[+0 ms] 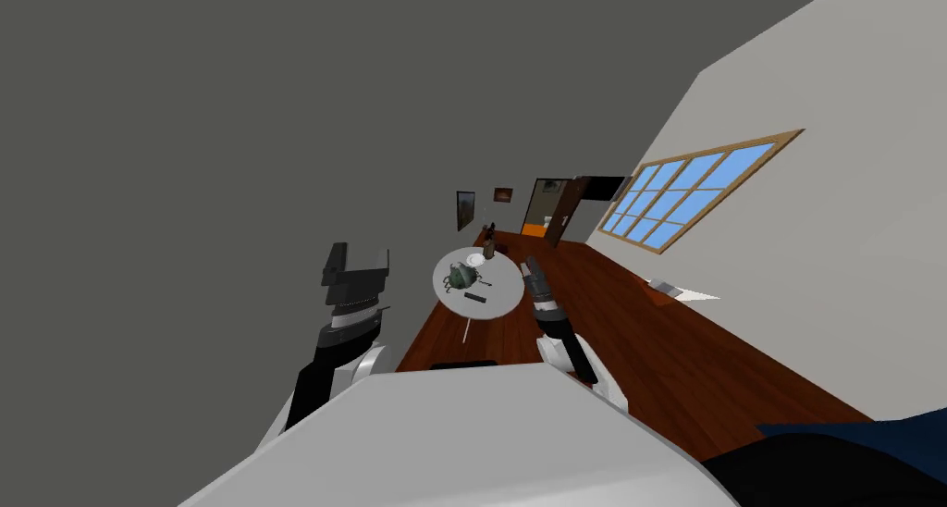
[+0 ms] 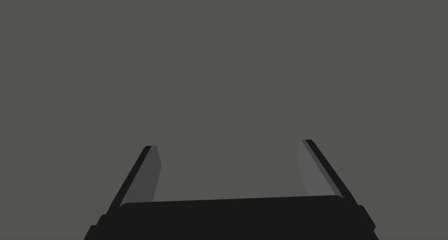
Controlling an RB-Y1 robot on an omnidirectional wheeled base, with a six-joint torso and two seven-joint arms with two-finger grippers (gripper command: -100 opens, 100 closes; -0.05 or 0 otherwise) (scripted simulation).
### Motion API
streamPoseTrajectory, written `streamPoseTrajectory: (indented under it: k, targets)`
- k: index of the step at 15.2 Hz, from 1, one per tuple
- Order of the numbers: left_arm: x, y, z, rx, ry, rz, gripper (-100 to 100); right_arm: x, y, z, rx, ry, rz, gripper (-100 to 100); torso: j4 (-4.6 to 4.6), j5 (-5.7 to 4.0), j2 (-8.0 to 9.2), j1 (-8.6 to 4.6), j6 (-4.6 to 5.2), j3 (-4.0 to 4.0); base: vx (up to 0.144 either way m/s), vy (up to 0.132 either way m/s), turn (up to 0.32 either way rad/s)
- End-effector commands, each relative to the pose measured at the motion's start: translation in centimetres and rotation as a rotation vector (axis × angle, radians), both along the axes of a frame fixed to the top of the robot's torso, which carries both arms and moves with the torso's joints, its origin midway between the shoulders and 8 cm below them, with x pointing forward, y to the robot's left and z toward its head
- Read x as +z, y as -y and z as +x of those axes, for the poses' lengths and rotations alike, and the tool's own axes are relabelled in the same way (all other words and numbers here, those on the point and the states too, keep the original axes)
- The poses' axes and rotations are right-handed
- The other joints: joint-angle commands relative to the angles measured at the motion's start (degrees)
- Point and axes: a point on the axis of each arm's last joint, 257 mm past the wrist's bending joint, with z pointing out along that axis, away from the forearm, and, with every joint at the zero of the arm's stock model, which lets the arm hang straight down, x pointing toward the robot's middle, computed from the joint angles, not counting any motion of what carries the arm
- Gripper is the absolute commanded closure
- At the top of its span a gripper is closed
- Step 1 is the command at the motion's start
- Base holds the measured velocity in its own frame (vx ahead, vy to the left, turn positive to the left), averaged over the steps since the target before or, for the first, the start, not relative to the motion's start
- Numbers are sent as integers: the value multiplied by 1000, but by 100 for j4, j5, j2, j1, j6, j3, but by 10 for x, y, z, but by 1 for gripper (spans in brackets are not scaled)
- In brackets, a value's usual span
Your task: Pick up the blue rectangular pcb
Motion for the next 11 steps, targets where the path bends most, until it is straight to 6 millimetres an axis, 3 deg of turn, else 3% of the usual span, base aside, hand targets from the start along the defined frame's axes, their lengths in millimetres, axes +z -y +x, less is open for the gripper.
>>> streamPoseTrajectory:
  k: [1,2,6,7,8,9,10,11]
  targets:
    - [0,0,0,0,0,0,0,-29,-5,12,9,-74,-70,-100,0,0,0,0,0,0,-31,-7,308]
    - [0,0,0,0,0,0,0,-30,-5,13,8,-77,-70,-100,-1,0,-1,0,-2,-1,-28,-14,212]
    - [0,0,0,0,0,0,0,-79,-8,28,14,-193,-181,-100,-1,-1,-4,-4,-3,-3,-27,-14,273]
    - [0,0,0,0,0,0,0,-102,-9,34,17,-246,-240,-100,-2,-2,-5,-6,1,-3,-22,-17,292]
    - [0,0,0,0,0,0,0,-105,-7,35,15,-254,-240,-100,-2,-2,-7,-6,-2,-4,-19,-17,262]
    - [0,0,0,0,0,0,0,-130,-6,39,15,-309,-302,-100,-2,-2,-8,-6,0,-5,-18,-12,390]
    - [0,0,0,0,0,0,0,-133,-5,40,13,-315,-303,-100,-2,-1,-9,-6,-4,-5,-13,-18,285]
    - [0,0,0,0,0,0,0,-156,-3,43,13,-366,-366,-100,-3,-2,-10,-6,1,-6,-14,-14,323]
